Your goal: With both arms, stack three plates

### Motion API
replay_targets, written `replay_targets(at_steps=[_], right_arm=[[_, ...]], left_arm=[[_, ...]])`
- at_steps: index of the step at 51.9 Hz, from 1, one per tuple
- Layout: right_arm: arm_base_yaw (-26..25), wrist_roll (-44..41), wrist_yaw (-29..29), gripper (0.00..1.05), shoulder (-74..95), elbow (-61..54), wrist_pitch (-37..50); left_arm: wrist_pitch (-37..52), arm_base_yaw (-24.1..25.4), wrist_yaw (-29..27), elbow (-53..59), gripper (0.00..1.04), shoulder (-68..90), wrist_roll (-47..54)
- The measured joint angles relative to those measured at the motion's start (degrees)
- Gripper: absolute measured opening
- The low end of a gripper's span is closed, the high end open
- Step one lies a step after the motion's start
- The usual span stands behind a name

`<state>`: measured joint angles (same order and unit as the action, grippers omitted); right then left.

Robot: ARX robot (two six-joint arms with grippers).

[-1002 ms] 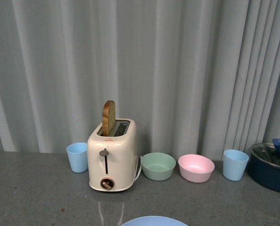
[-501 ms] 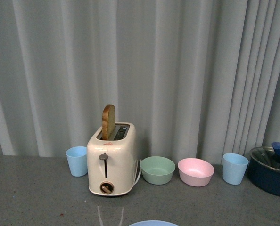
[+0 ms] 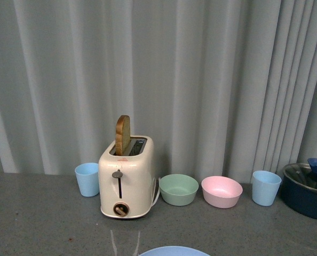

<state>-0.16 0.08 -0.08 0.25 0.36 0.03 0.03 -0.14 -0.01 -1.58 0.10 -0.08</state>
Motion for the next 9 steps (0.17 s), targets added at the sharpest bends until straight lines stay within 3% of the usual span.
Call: replay_targets(at_steps=[9], right_arm=[[0.0, 0.0, 0.0, 0.97, 0.0, 0.0, 0.0]], left_arm=[[0.0, 0.0, 0.0, 0.0, 0.98, 0.0, 0.0]])
